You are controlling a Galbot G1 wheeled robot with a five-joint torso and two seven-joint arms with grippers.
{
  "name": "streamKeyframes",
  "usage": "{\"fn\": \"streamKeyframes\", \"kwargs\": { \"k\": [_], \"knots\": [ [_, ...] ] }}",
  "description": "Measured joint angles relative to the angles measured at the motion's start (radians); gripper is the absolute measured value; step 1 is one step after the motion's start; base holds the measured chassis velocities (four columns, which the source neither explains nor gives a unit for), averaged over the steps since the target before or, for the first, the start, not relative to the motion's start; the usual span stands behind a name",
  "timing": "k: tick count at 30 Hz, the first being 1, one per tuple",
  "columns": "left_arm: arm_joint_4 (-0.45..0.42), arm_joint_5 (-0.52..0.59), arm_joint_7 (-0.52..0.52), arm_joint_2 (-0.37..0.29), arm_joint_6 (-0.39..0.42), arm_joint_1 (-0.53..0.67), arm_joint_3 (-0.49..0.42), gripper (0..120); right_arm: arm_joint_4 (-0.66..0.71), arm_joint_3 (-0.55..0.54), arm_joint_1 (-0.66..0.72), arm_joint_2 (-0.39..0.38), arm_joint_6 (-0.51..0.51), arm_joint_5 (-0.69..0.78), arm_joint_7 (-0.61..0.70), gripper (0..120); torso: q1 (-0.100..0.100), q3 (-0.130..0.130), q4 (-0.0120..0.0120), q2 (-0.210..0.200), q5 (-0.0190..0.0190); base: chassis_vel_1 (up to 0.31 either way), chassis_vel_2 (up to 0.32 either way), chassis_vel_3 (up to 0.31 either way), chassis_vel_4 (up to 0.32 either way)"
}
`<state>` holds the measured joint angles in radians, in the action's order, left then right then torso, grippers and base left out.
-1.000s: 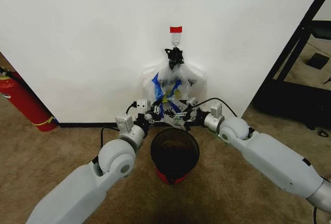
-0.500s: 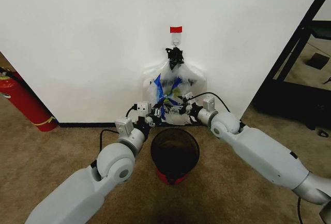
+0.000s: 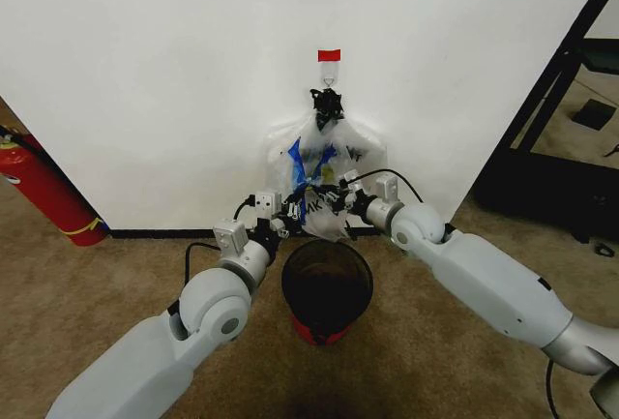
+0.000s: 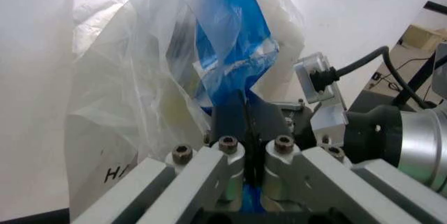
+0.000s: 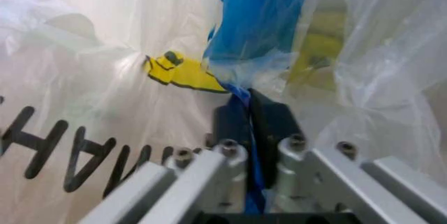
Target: Pick up the garbage bag from the wall and place it over the trash bin.
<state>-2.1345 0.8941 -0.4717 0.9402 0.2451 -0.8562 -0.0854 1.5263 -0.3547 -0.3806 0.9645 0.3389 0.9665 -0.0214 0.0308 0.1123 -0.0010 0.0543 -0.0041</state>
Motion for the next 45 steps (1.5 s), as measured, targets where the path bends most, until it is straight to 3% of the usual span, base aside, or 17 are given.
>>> {"fn": "streamKeyframes", "kwargs": {
  "k": [5, 11, 18, 22, 33, 35, 39, 45],
  "knots": [
    [0.003, 0.000, 0.000, -0.001, -0.001, -0.002, 0.003, 0, 0.014, 0.016, -0.011, -0.007, -0.001, 0.011, 0.011, 0, 0.000, 0.000, 0.0002, 0.000, -0.0001, 0.000, 0.000, 0.000, 0.000],
    [0.018, -0.014, 0.003, 0.005, -0.011, -0.008, 0.009, 0, 0.109, 0.102, -0.111, -0.052, -0.071, 0.064, 0.005, 0, 0.000, 0.000, 0.0001, 0.000, 0.0001, 0.000, 0.000, 0.000, 0.000],
    [0.036, -0.019, 0.004, 0.017, -0.020, -0.011, 0.020, 0, 0.321, 0.398, -0.386, -0.150, -0.187, 0.178, -0.064, 0, 0.000, 0.000, -0.0004, 0.000, 0.0001, 0.000, 0.000, 0.000, 0.000],
    [0.039, -0.018, 0.004, 0.021, -0.021, -0.008, 0.025, 0, 0.372, 0.490, -0.515, -0.170, -0.260, 0.230, -0.116, 0, 0.000, 0.000, -0.0004, 0.000, 0.0002, 0.000, 0.000, 0.000, 0.000],
    [-0.007, -0.013, -0.002, 0.010, -0.025, -0.074, 0.067, 0, 0.484, 0.710, -0.792, -0.076, -0.329, 0.277, -0.192, 0, 0.000, 0.000, 0.0003, 0.000, 0.0002, 0.000, 0.000, 0.000, 0.000],
    [-0.039, -0.013, -0.003, -0.004, -0.025, -0.104, 0.078, 0, 0.511, 0.752, -0.862, -0.063, -0.341, 0.253, -0.222, 0, 0.000, 0.000, -0.0007, 0.000, -0.0002, 0.000, 0.000, 0.000, 0.000],
    [-0.113, -0.019, -0.007, -0.025, -0.025, -0.197, 0.127, 0, 0.549, 0.764, -0.932, -0.062, -0.357, 0.205, -0.265, 0, 0.000, 0.000, 0.0010, 0.000, -0.0001, 0.000, 0.000, 0.000, 0.000],
    [-0.150, -0.037, -0.010, -0.047, -0.024, -0.263, 0.144, 0, 0.598, 0.800, -1.025, -0.069, -0.367, 0.168, -0.293, 0, 0.000, 0.000, -0.0004, 0.000, -0.0001, 0.000, 0.000, 0.000, 0.000]
  ]
}}
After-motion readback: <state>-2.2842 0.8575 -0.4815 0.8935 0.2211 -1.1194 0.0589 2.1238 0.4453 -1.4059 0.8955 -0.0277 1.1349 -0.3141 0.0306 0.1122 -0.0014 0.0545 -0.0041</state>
